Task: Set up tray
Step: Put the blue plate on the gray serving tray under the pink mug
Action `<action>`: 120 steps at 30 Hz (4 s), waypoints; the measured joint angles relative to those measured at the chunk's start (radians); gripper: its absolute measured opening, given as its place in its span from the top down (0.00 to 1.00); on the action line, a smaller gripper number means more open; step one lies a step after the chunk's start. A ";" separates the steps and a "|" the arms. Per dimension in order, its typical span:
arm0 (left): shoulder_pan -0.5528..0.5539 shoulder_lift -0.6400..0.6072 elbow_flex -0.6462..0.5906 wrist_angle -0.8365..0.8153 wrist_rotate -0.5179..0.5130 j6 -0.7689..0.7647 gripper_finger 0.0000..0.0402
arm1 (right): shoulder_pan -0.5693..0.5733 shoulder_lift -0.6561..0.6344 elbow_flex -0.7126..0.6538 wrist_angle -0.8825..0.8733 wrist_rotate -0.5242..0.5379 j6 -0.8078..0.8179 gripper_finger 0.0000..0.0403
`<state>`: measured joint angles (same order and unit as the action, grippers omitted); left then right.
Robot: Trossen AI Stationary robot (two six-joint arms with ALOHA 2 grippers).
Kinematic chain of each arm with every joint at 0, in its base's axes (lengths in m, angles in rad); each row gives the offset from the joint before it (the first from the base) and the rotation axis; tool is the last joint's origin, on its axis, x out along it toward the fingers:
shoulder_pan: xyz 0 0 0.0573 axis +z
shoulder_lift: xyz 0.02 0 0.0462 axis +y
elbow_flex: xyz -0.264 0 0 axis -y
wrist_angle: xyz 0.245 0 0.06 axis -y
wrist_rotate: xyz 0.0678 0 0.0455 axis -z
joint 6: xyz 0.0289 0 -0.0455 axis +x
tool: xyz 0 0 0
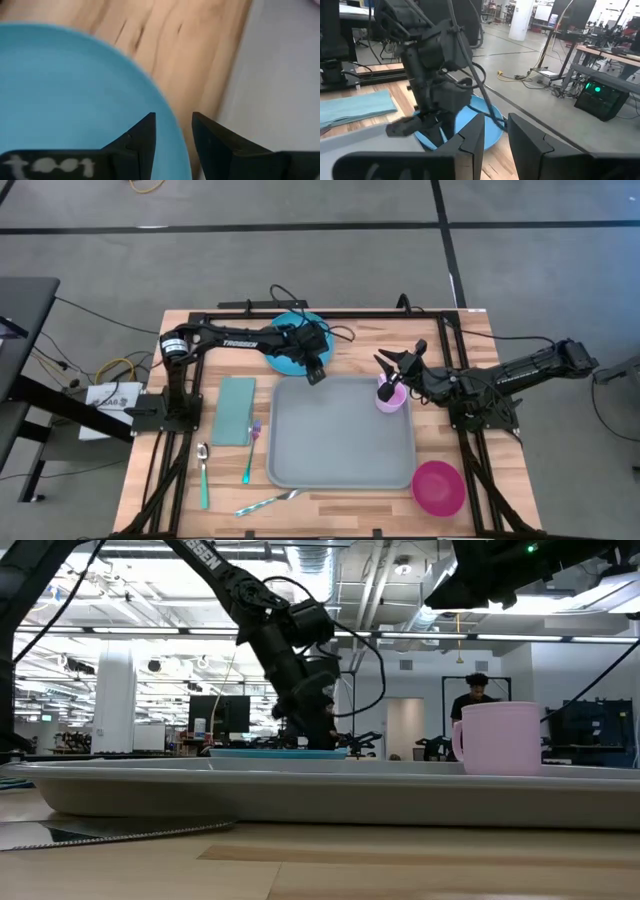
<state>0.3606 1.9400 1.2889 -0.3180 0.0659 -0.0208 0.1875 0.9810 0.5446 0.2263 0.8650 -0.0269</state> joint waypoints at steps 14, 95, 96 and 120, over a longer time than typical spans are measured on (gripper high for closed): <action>-0.007 0.067 -0.002 0.041 -0.083 0.020 0.72 | 0.000 0.000 0.000 0.007 0.000 0.000 0.80; -0.676 -0.009 0.158 -0.450 -0.664 0.133 1.00 | -0.018 0.021 0.000 -0.030 -0.004 0.046 0.80; -0.667 -0.014 0.166 -0.536 -0.700 0.091 1.00 | -0.015 0.021 0.000 -0.030 -0.004 0.052 0.80; -0.492 -0.240 -0.326 -0.162 -0.500 -0.098 1.00 | 0.001 0.021 0.000 -0.001 -0.004 0.019 0.80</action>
<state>-0.1311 1.7000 0.9630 -0.4801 -0.4341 -0.1188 0.1883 1.0023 0.5446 0.2254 0.8614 -0.0081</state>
